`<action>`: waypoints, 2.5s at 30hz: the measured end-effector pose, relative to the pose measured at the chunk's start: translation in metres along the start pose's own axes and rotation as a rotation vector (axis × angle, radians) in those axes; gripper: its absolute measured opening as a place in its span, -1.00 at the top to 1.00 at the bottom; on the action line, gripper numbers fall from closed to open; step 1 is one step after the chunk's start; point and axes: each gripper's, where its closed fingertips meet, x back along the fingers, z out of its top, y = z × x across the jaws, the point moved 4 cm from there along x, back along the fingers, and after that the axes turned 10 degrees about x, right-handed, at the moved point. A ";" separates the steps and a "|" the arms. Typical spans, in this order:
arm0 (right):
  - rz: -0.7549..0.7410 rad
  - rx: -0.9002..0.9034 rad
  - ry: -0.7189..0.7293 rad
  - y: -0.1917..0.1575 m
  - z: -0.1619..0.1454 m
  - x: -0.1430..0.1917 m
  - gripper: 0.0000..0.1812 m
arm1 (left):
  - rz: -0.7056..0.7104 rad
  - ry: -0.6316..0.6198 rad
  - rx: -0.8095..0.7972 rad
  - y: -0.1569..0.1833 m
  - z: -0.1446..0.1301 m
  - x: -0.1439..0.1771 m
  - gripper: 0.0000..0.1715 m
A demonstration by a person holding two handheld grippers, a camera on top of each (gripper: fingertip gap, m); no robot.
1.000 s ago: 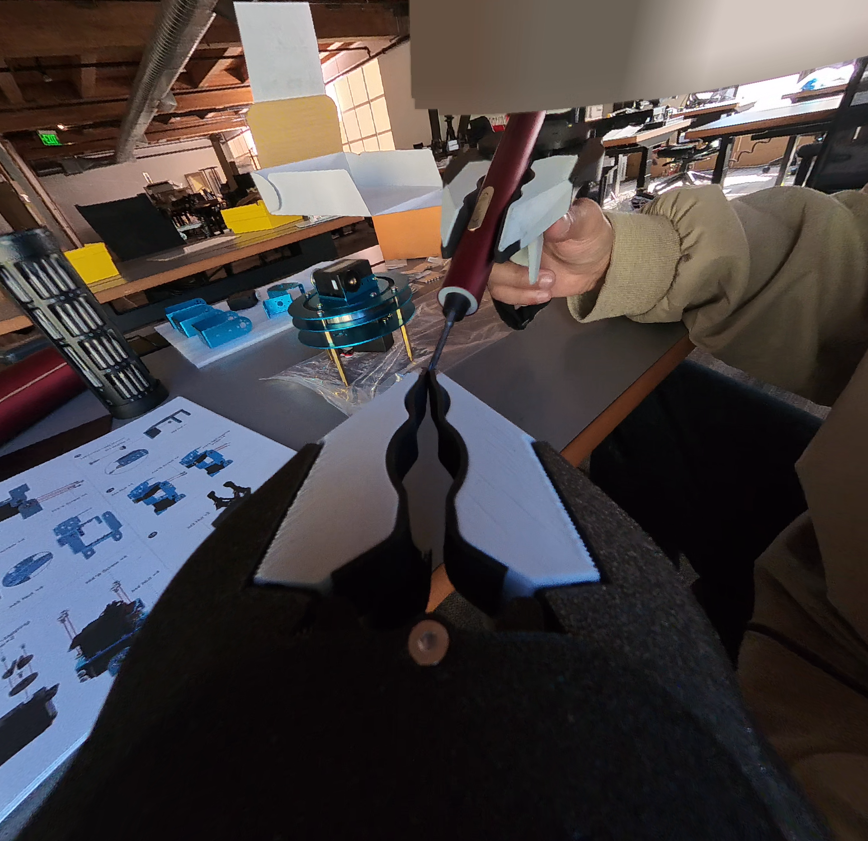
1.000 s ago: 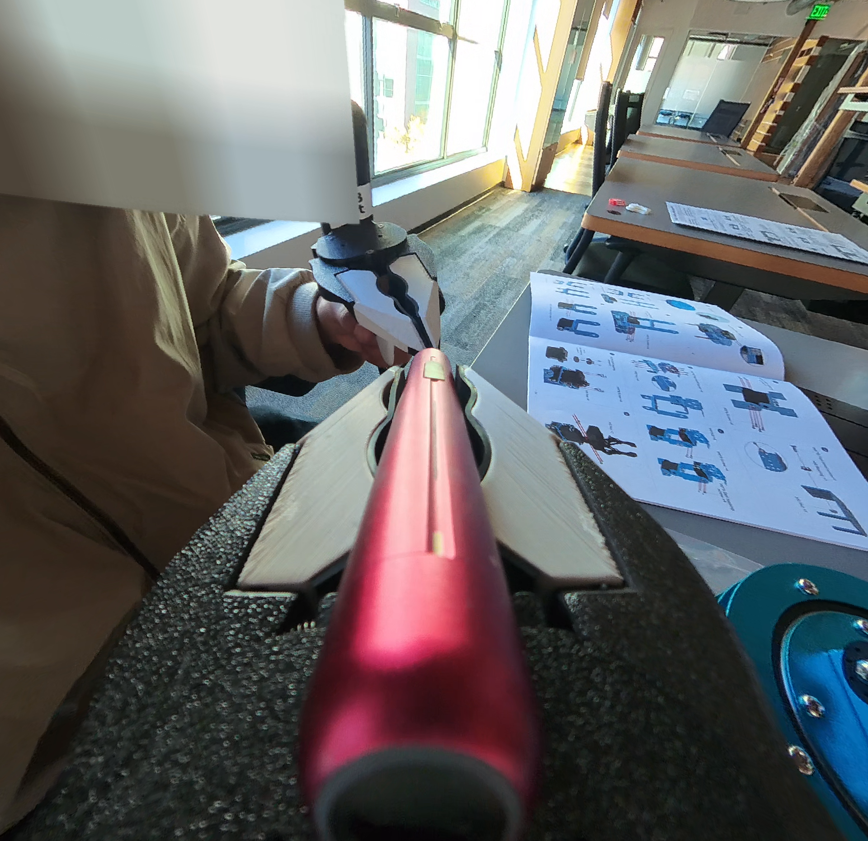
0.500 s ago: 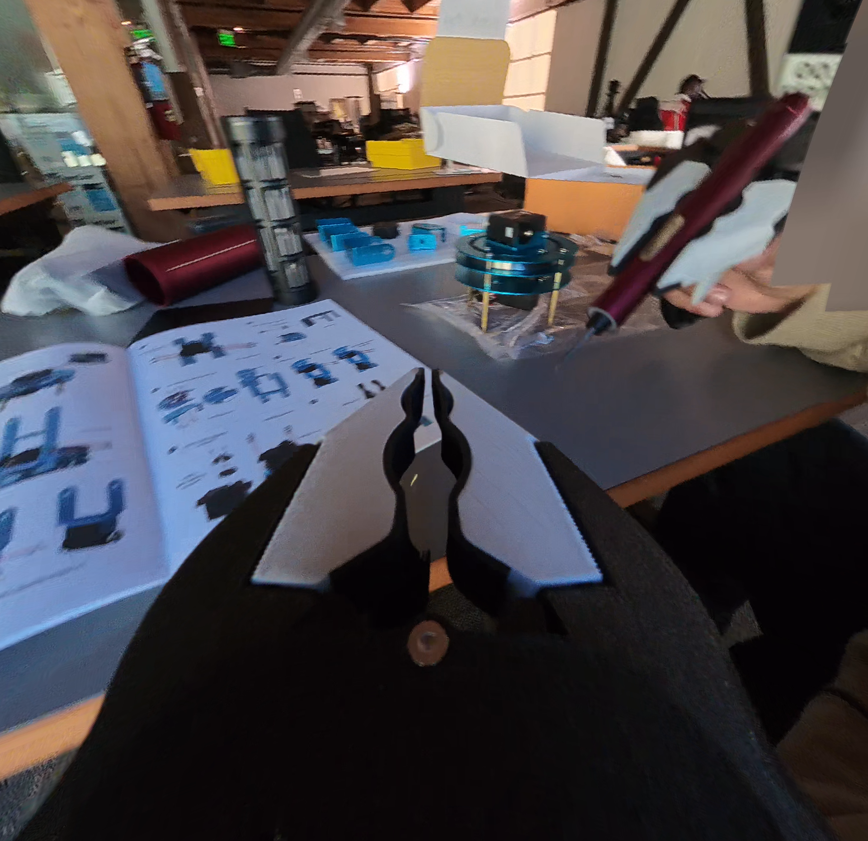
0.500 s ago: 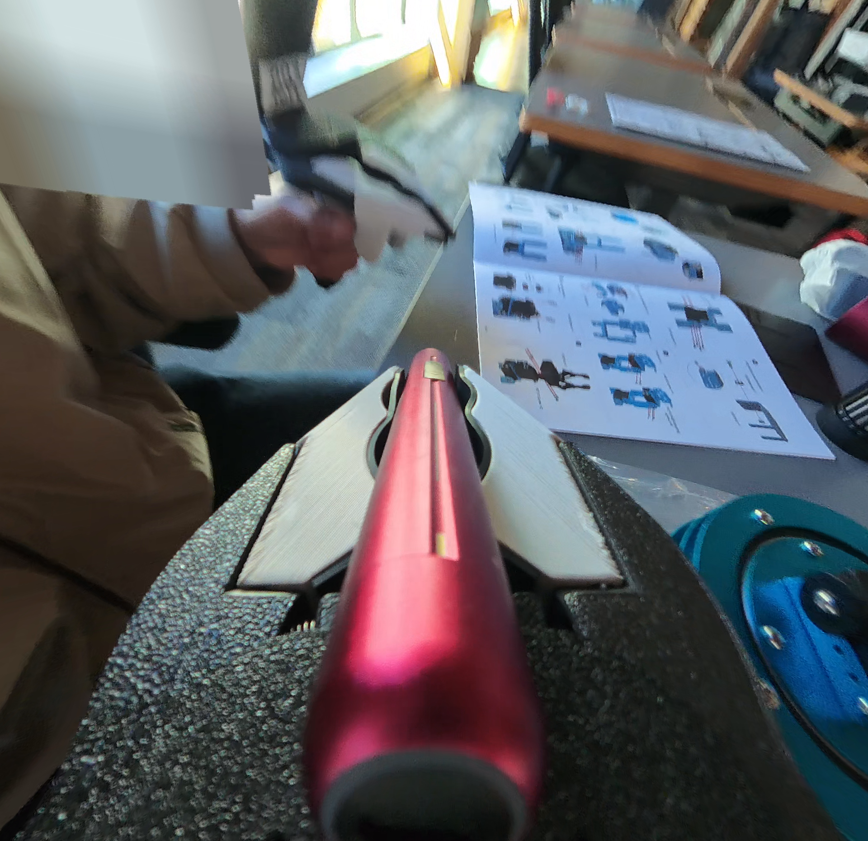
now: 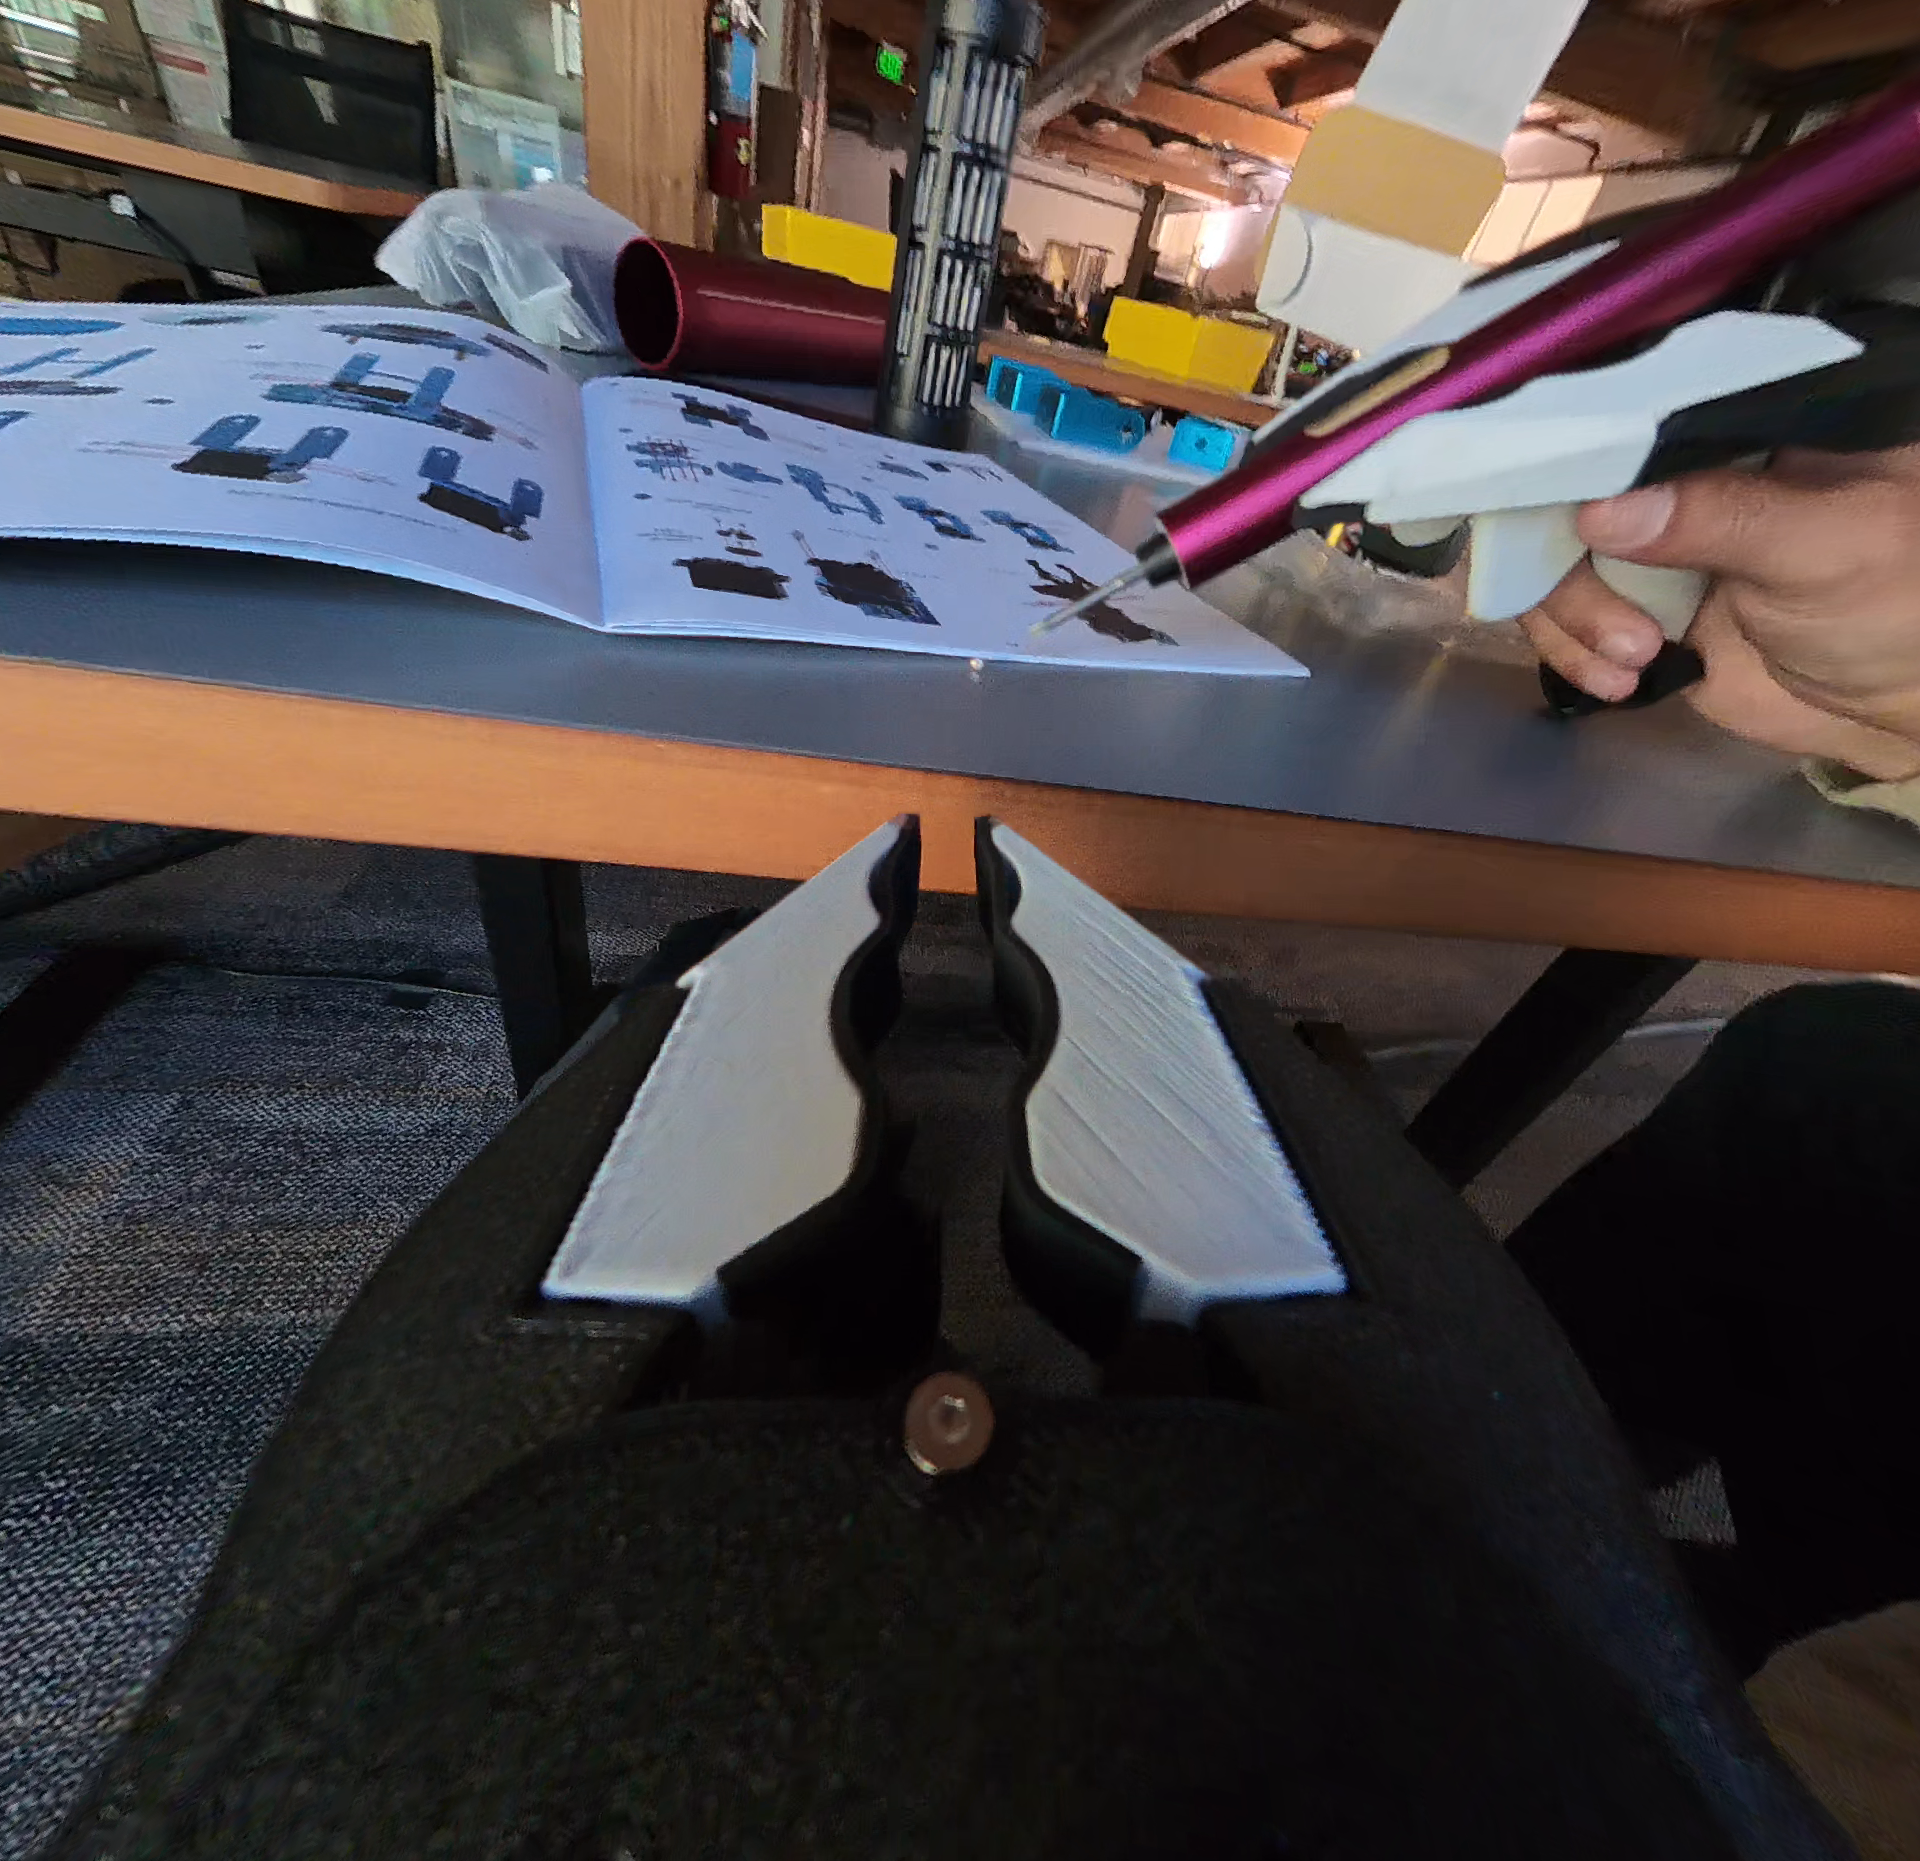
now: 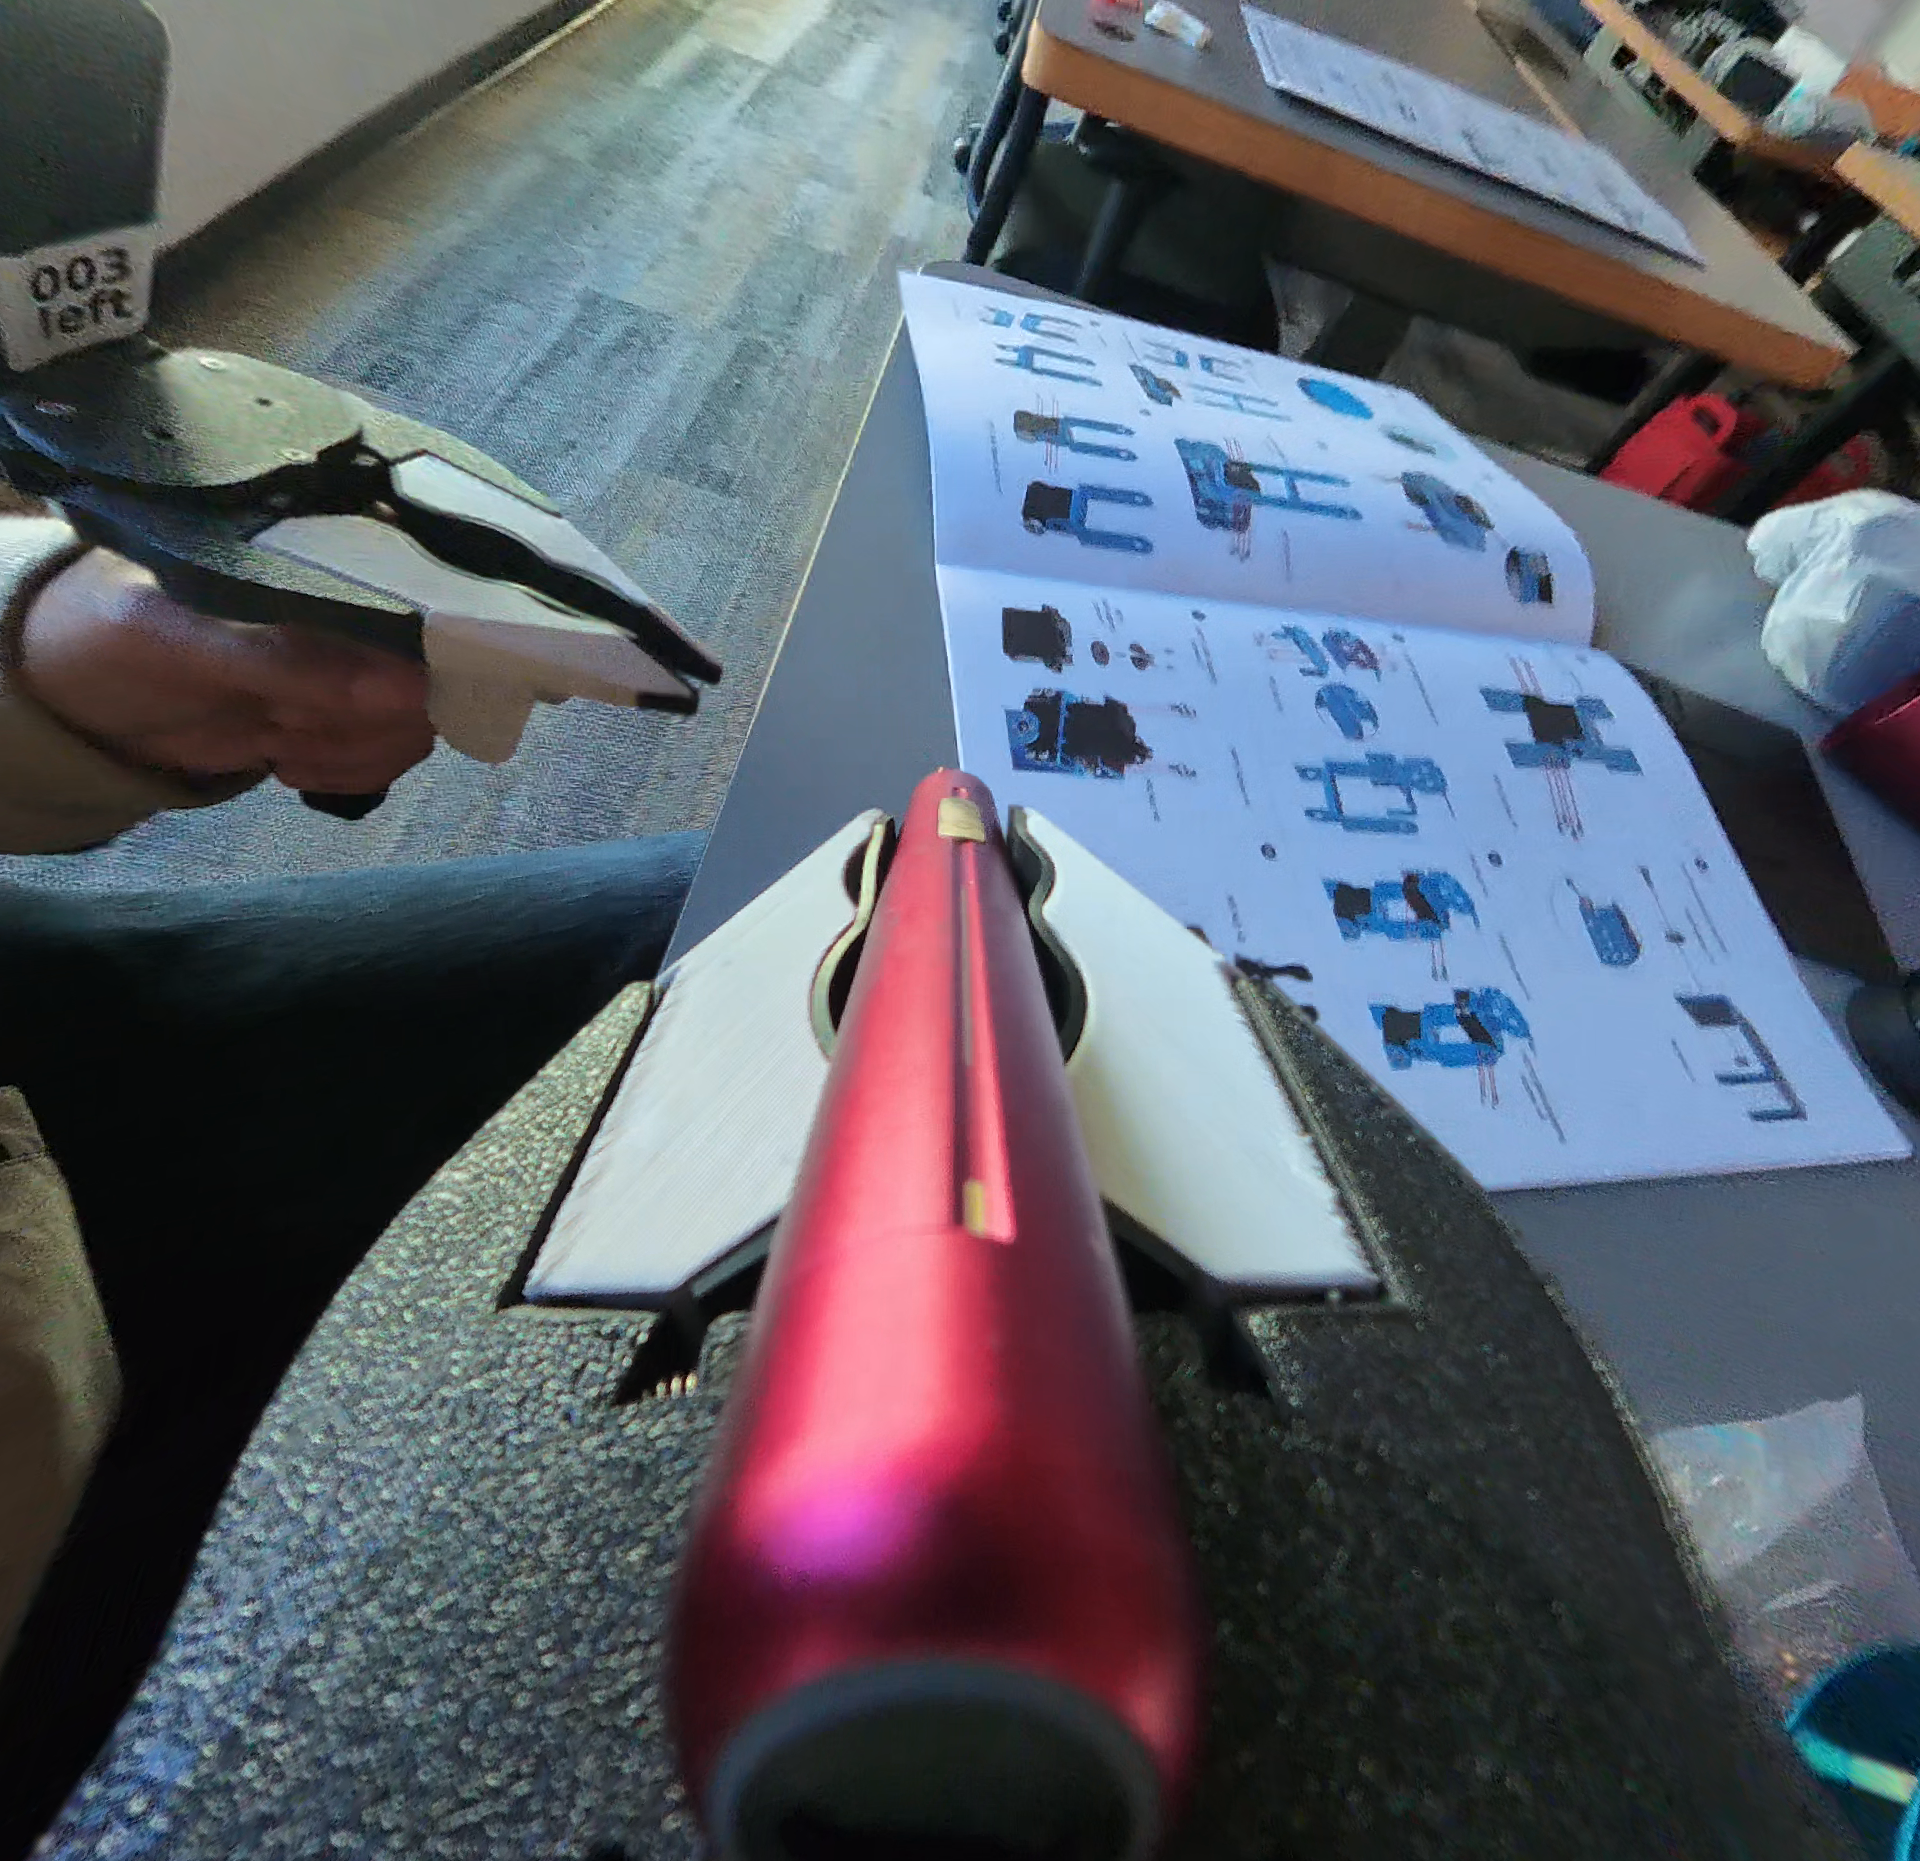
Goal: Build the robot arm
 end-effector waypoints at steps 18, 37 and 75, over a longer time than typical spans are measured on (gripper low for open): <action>-0.367 0.469 -0.226 -0.046 0.013 -0.032 0.77 | -0.028 -0.047 0.016 -0.003 -0.006 0.013 0.90; -0.337 0.419 -0.209 -0.050 0.010 -0.024 0.77 | -0.037 -0.070 -0.016 0.002 -0.011 0.013 0.90; 0.101 -0.426 0.181 -0.080 0.047 0.037 0.76 | -0.241 0.095 -0.127 0.049 0.008 0.024 0.70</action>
